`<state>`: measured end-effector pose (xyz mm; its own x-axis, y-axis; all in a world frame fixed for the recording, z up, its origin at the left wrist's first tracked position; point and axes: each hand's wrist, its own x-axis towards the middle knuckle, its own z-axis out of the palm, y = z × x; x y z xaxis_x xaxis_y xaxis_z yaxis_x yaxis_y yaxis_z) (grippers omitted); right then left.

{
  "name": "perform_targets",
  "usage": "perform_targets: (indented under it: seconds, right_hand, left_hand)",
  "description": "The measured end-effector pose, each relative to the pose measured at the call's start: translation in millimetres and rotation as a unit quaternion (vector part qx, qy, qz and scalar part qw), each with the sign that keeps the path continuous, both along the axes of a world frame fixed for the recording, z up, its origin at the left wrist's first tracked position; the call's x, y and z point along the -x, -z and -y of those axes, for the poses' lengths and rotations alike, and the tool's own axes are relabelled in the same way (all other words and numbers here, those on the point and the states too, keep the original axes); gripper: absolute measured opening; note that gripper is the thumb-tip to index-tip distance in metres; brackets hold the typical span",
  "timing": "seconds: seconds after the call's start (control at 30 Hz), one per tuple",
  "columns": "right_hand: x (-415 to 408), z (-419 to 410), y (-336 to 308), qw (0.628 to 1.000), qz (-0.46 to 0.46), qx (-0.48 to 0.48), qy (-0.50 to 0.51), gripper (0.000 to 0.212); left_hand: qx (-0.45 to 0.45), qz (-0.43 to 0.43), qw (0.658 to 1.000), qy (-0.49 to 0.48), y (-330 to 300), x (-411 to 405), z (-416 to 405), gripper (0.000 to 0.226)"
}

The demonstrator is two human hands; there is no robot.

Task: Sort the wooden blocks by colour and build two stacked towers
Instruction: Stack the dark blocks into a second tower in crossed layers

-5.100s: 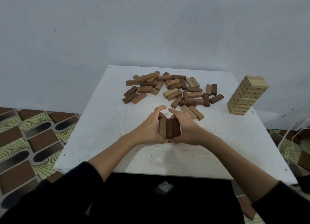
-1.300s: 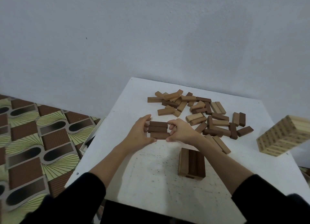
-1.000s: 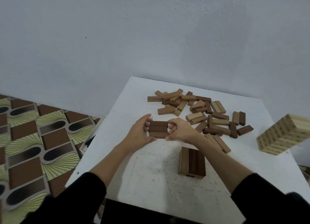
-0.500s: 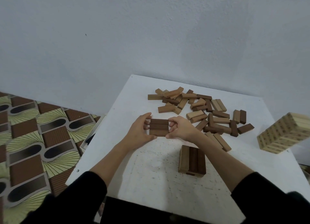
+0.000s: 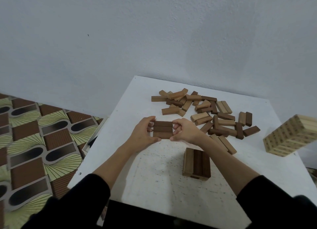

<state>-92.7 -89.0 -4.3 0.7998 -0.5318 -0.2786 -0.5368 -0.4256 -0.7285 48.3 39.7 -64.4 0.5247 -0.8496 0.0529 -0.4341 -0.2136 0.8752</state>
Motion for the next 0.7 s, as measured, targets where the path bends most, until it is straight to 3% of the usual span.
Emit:
perform_targets:
  seconds: [0.17, 0.7]
  right_hand:
    - [-1.1, 0.5, 0.7, 1.0, -0.003, -0.007, -0.002, 0.067]
    - [-1.2, 3.5, 5.5, 1.0, -0.001, -0.022, 0.001, 0.072]
  left_hand:
    - [0.006, -0.001, 1.0, -0.012, 1.0, 1.5, 0.8, 0.081]
    - [0.007, 0.018, 1.0, -0.008, 0.1, 1.7, 0.7, 0.076]
